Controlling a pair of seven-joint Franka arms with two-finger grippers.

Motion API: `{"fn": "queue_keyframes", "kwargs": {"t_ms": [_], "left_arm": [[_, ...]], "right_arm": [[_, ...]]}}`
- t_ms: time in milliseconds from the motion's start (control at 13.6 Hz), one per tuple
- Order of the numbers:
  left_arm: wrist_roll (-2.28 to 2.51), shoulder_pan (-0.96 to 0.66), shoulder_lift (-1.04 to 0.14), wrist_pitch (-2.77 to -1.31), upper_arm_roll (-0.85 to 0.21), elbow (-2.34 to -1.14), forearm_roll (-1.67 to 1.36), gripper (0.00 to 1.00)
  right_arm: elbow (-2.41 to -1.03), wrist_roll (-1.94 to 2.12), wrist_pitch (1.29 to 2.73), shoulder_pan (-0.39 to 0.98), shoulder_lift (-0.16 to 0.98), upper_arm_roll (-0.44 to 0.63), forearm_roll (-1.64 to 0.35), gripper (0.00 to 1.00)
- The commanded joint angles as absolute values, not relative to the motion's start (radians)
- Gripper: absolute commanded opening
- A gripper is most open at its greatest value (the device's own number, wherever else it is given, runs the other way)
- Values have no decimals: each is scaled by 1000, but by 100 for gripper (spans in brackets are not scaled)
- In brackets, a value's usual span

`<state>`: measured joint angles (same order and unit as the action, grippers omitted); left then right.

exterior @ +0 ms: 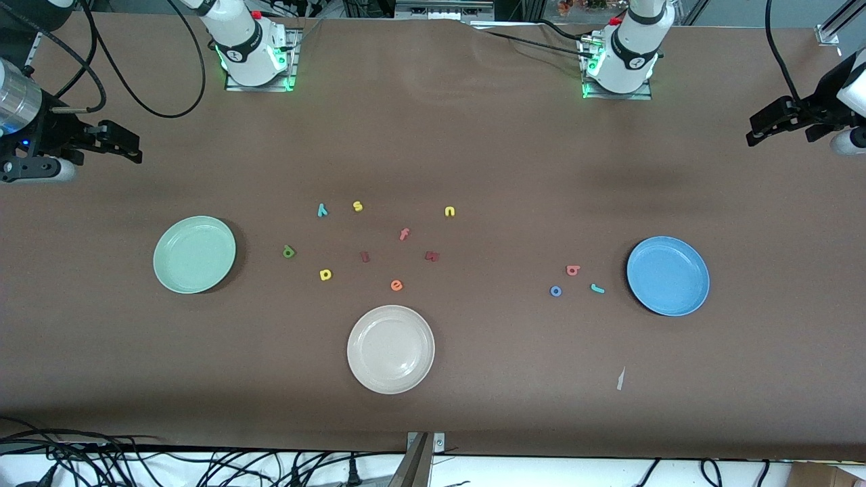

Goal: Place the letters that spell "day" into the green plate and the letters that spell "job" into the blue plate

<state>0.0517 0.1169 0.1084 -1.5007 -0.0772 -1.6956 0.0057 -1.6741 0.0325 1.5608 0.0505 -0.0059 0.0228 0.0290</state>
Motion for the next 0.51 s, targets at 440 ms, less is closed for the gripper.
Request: {"fn": "queue_keyframes", "kwargs": {"t_ms": [440], "left_arm": [[40,121,117,-1488,-75,-1683,-18,100]], "right_arm": [[-1671,70,1548,72,37,11,12,100]]}}
